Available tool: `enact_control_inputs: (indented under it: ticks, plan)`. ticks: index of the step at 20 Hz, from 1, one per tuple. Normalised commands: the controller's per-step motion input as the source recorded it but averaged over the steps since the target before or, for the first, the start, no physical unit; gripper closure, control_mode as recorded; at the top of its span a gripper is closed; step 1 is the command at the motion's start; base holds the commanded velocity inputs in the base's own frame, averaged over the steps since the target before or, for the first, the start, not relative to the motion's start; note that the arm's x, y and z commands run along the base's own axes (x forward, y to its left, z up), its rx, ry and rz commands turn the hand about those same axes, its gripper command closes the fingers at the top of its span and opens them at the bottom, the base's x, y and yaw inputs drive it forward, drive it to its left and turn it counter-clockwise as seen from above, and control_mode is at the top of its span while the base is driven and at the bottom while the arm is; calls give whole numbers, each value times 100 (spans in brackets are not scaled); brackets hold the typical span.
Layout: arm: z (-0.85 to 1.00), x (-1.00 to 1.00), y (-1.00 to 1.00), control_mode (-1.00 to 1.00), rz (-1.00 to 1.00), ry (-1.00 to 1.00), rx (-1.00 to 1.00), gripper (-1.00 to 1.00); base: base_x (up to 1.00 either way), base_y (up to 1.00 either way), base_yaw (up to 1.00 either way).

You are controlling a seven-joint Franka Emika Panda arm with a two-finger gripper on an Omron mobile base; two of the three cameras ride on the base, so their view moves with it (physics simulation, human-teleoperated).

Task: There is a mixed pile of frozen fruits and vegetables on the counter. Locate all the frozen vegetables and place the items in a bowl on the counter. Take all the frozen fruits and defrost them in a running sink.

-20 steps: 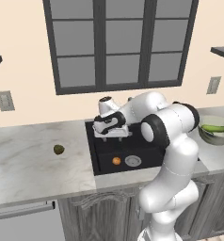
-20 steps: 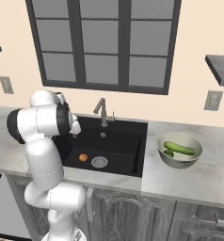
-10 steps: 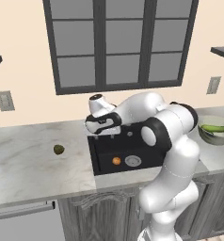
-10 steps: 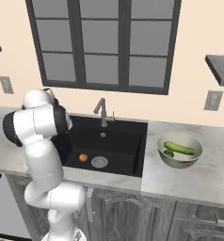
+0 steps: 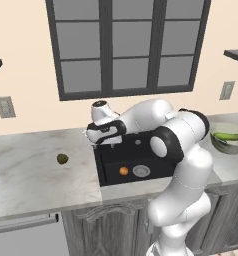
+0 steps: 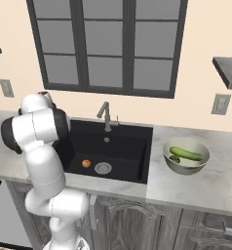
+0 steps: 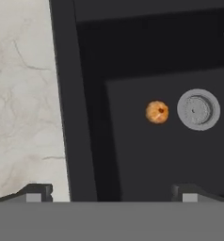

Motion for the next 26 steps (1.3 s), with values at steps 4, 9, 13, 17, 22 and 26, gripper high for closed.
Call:
enact_control_inputs:
  ticks: [4, 9, 13, 17, 22, 26]
  plan:
    - [-9, -8, 10, -100, 13, -7, 17, -100, 0, 0, 0]
    - [20, -3, 16, -100, 13, 0, 7, -100, 0, 0, 0]
    - [41, -8, 16, -100, 14, 2, 0, -100, 0, 0, 0]
    - [25, -11, 12, -100, 13, 0, 2, -100, 0, 0, 0]
    - [0, -12, 20, -100, 16, -1, 3, -100, 0, 0, 0]
    - [-1, -9, 26, -100, 16, -3, 1, -100, 0, 0, 0]
